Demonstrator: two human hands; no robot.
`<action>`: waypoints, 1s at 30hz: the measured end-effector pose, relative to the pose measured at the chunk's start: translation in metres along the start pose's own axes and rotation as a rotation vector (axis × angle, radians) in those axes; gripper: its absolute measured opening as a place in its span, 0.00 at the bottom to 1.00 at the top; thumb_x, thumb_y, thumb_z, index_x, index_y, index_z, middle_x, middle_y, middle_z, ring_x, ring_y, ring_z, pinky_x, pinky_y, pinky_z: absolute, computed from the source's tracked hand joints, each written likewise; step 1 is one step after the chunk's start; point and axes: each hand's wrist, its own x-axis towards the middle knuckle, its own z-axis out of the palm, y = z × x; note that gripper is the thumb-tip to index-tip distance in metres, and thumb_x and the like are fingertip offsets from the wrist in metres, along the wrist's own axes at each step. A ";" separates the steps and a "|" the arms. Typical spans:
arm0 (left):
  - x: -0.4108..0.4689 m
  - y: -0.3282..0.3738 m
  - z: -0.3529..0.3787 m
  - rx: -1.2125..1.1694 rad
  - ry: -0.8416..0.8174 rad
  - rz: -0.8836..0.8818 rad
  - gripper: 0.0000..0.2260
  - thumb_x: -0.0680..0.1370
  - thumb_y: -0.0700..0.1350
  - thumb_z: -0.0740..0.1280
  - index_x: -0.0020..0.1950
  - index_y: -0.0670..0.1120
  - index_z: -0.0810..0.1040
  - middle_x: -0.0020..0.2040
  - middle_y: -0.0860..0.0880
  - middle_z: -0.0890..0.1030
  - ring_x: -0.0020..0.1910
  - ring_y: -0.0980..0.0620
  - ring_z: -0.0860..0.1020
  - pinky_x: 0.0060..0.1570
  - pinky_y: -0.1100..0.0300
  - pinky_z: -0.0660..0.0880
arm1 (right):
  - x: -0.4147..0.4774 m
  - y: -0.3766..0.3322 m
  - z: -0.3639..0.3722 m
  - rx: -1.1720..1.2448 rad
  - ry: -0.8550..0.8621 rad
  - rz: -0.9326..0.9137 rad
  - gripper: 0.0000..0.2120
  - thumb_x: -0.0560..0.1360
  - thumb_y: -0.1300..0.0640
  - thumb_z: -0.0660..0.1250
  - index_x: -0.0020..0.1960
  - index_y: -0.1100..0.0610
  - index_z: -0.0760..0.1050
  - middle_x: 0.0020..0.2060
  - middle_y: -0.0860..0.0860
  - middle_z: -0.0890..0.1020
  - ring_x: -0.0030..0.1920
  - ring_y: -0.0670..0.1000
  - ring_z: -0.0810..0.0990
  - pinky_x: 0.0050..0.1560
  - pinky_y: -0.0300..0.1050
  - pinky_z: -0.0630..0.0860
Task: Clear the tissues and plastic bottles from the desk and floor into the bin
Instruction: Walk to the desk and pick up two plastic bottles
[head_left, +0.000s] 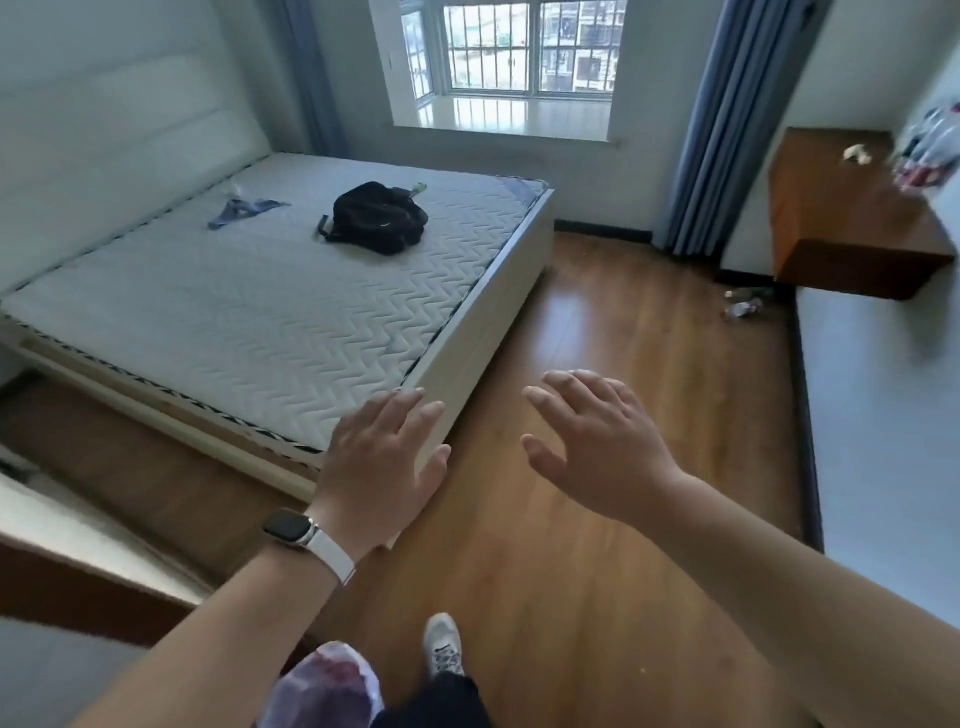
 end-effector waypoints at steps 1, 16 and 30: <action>0.013 -0.001 0.007 -0.012 0.000 0.019 0.21 0.76 0.56 0.60 0.64 0.48 0.77 0.64 0.47 0.77 0.65 0.44 0.74 0.61 0.44 0.71 | 0.005 0.007 0.002 -0.010 -0.002 0.017 0.24 0.74 0.40 0.60 0.63 0.53 0.75 0.61 0.52 0.77 0.62 0.55 0.73 0.62 0.52 0.68; 0.217 -0.117 0.102 -0.182 -0.036 0.179 0.20 0.79 0.57 0.59 0.65 0.49 0.77 0.66 0.49 0.77 0.67 0.46 0.72 0.64 0.48 0.69 | 0.197 0.061 0.079 -0.122 -0.097 0.215 0.25 0.74 0.41 0.59 0.63 0.54 0.76 0.61 0.54 0.77 0.63 0.58 0.74 0.60 0.57 0.71; 0.395 -0.126 0.177 -0.268 -0.069 0.367 0.18 0.77 0.54 0.63 0.64 0.49 0.77 0.64 0.50 0.78 0.64 0.46 0.74 0.61 0.47 0.71 | 0.265 0.165 0.100 -0.150 -0.134 0.541 0.25 0.75 0.40 0.56 0.66 0.52 0.74 0.65 0.52 0.75 0.67 0.55 0.71 0.65 0.55 0.66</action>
